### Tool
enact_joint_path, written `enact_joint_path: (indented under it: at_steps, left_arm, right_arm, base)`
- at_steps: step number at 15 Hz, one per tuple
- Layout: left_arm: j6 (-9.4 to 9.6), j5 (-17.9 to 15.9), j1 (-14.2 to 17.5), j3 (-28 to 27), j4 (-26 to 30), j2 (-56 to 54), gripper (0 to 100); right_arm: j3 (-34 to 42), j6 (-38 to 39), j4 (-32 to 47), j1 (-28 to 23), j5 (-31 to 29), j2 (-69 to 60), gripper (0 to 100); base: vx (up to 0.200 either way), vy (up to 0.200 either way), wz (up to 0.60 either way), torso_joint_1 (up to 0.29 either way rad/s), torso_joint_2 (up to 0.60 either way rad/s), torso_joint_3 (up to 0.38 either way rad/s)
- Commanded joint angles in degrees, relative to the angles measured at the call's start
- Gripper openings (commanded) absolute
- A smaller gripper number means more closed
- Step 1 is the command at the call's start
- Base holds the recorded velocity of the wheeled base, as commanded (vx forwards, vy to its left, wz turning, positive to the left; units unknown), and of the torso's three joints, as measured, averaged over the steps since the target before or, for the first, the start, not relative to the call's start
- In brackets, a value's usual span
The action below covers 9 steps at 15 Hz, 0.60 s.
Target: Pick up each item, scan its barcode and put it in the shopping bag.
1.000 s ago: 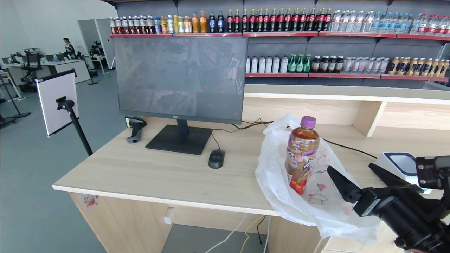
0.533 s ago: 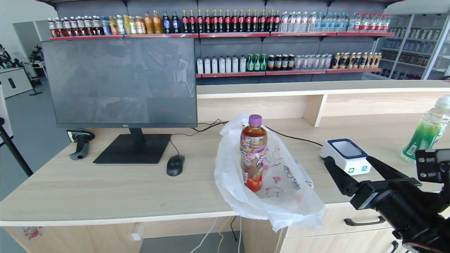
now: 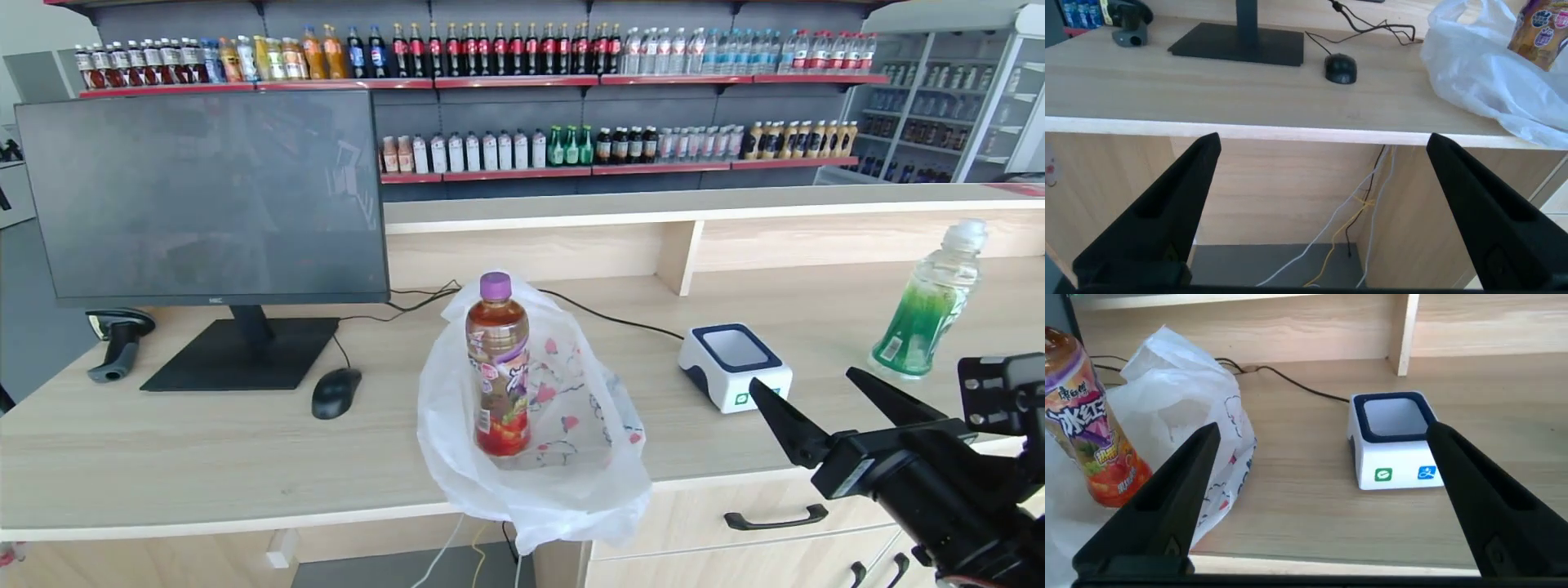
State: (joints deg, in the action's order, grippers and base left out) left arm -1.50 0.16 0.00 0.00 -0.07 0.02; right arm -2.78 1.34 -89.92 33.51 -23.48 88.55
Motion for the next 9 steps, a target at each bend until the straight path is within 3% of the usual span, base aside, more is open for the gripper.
enact_joint_path:
  at_steps: [1, 9]
  left_arm:
    - [0.01, 0.02, 0.0, 0.0, -0.01, -0.02, 100]
    - [-0.08, 0.02, 0.0, 0.0, -0.01, -0.02, 100]
  right_arm:
    - [0.58, -0.02, -0.08, 0.06, 0.01, 0.13, 100]
    - [-0.03, -0.02, -0.08, -0.11, 0.01, 1.1, 100]
  base:
    - [0.0, -0.2, 0.0, 0.002, 0.0, 0.002]
    - [0.0, -0.2, 0.0, 0.003, 0.0, 0.002]
